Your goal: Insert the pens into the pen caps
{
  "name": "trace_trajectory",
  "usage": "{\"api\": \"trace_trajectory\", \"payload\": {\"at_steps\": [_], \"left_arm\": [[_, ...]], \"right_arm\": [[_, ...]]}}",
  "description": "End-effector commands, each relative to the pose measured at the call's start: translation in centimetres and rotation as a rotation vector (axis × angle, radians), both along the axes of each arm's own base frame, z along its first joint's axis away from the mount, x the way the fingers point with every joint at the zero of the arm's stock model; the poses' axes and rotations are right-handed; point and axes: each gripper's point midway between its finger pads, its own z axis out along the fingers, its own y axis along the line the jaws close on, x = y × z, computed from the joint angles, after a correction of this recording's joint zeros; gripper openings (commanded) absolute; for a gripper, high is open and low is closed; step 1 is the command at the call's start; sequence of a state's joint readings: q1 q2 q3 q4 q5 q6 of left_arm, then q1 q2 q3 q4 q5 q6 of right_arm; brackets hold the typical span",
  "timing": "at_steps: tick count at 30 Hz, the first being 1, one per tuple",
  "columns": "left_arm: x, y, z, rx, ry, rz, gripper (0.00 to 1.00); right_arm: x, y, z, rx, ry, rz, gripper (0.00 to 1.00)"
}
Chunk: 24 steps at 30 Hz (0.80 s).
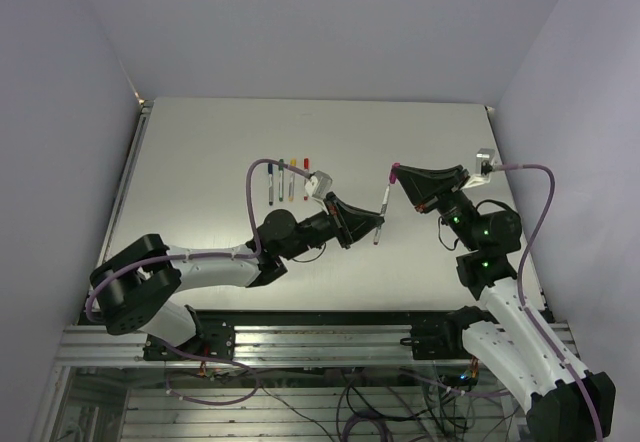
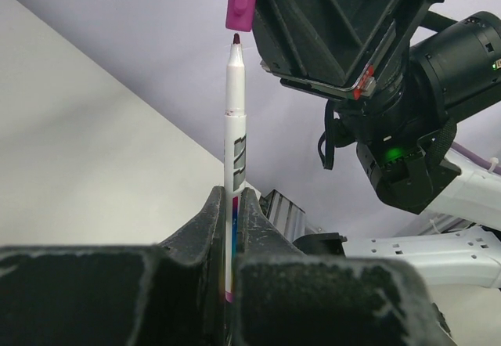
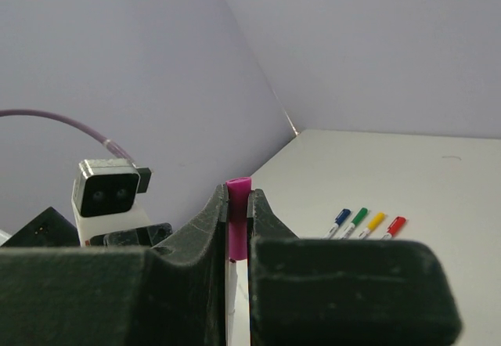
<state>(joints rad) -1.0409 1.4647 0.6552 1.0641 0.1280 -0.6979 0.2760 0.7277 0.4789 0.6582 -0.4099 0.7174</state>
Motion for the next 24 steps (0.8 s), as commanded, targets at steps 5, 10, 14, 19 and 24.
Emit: {"api": "trace_trajectory", "payload": {"at_steps": [5,10,14,19,24], "left_arm": [[-0.2,-0.1,1.7,-0.027,-0.038,0.003,0.07],[-0.1,-0.2,1.6,-0.028,-0.033,0.005,0.07],[-0.1,-0.2,1.7,-0.034,-0.032,0.005,0.07],[0.0,-0.2,1.7,-0.036,-0.030,0.007,0.07],[0.1,-0.2,1.5,-0.034,-0.028,0.013,0.07]], "right_arm": [[-0.6,0.1,0.8,0.021,-0.037,0.021,0.00],[-0.7,0.2,0.7,0.024,-0.031,0.029,0.00],[-0.8,0.2,0.1,0.025,-0.019,0.032,0.00],[-0.9,0.2,-0.3,0.030,-0.008,0.034,0.00],[-1.0,0.2,-0.7,0.037,0.005,0.043,0.00]]}}
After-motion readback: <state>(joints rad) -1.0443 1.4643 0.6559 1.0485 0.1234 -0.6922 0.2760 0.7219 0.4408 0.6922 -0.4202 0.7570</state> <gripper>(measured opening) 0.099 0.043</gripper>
